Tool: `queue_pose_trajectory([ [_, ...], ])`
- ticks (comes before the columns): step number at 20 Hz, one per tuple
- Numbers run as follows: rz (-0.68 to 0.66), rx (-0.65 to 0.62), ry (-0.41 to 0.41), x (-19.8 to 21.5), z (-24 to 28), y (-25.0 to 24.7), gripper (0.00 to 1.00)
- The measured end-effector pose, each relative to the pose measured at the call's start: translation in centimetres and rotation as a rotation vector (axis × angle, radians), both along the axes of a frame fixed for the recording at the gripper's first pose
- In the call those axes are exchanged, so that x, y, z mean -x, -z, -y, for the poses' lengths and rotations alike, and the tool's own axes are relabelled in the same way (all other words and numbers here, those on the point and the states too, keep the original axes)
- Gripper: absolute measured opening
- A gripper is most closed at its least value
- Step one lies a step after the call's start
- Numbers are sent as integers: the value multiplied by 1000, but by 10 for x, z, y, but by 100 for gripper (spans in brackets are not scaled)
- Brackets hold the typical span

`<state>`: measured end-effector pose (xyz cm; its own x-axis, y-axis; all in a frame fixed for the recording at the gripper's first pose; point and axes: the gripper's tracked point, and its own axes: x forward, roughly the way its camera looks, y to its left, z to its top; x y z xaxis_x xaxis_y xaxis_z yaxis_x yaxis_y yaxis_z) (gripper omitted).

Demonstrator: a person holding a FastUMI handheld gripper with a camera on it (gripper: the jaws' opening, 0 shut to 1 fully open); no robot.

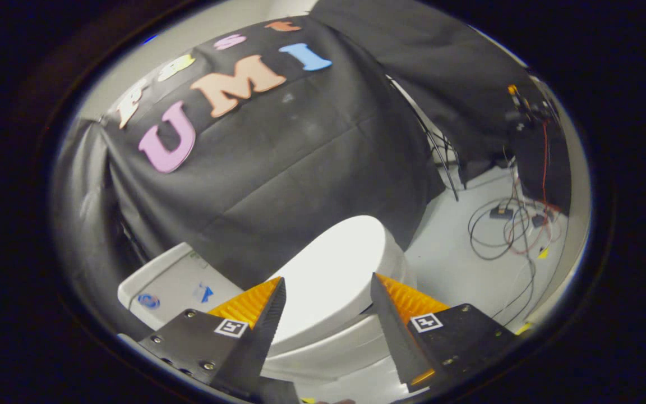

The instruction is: Open the toilet lid.

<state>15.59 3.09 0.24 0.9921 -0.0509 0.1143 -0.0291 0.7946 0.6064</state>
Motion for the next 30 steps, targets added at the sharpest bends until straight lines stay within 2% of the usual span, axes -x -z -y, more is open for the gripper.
queue_pose_trajectory([
  [11,-43,-421,111,-48,54,71,90],
  [14,-12,-541,132,-54,62,85,90],
  [17,-34,-591,105,-71,50,96,90],
  [25,38,-735,-16,-92,25,94,89],
  [27,42,-752,-17,-99,24,93,76],
  [29,54,-775,-21,-98,25,92,76],
  [30,63,-778,-28,-93,27,91,72],
])
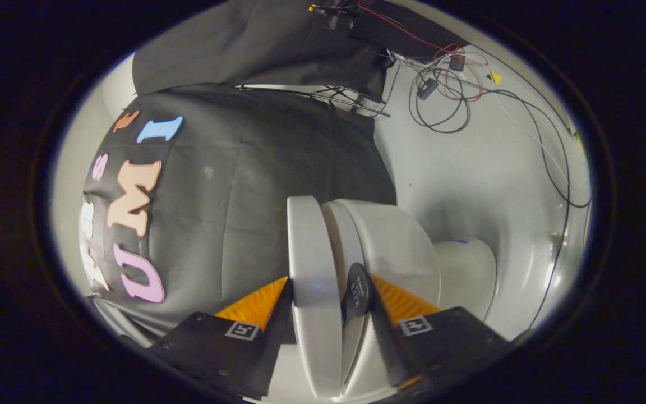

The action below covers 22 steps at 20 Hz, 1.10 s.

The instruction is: Open the toilet lid.

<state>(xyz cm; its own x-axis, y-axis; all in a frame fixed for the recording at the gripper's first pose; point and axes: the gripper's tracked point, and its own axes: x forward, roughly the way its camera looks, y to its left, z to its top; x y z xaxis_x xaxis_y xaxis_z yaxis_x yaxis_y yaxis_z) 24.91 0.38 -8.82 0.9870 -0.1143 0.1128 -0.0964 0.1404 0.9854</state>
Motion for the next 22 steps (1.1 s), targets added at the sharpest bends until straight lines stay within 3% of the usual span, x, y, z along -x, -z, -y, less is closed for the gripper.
queue_pose_trajectory([
  [5,-3,-6,-7,-4,-3,-2,57],
  [9,4,-16,-26,-8,-3,-6,57],
  [10,5,-13,-30,-12,-5,-2,46],
  [15,-6,-22,-25,-4,-1,-4,46],
  [22,0,72,21,2,-4,-18,46],
])
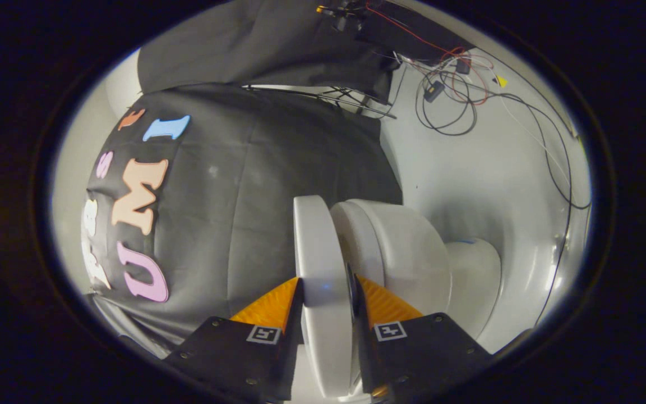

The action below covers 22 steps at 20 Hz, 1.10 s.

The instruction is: Open the toilet lid.

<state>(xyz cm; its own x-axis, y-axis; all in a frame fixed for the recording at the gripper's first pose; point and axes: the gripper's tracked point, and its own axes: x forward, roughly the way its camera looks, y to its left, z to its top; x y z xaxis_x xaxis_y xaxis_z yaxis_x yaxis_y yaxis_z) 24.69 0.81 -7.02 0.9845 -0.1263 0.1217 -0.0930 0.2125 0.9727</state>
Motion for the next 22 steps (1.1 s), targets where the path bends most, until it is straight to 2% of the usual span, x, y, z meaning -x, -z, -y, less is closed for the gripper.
queue_pose_trajectory([
  [11,28,276,51,39,-50,-99,46],
  [22,-54,595,64,65,-110,-152,46],
])
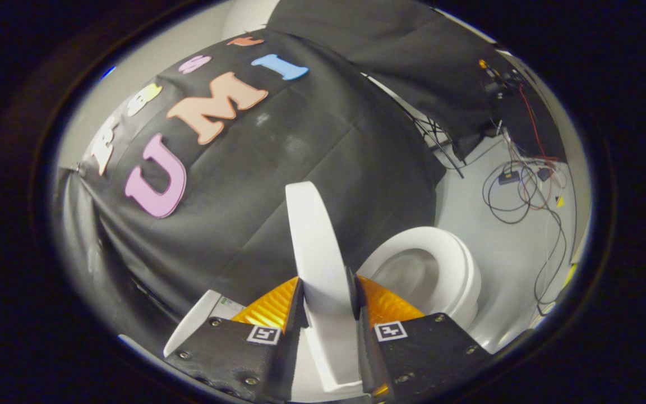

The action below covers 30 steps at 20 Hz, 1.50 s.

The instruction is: Open the toilet lid.

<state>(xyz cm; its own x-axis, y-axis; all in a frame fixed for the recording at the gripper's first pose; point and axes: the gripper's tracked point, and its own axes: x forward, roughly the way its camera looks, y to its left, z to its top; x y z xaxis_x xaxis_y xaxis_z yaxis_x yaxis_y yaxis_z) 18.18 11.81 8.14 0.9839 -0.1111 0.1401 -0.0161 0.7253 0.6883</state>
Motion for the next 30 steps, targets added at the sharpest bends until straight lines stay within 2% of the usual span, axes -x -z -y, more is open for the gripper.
queue_pose_trajectory([
  [4,-57,168,18,9,-25,-12,46],
  [10,-65,331,34,19,-62,-29,46],
  [25,-36,671,24,40,-177,-47,46],
  [30,-15,725,11,40,-200,-44,46],
])
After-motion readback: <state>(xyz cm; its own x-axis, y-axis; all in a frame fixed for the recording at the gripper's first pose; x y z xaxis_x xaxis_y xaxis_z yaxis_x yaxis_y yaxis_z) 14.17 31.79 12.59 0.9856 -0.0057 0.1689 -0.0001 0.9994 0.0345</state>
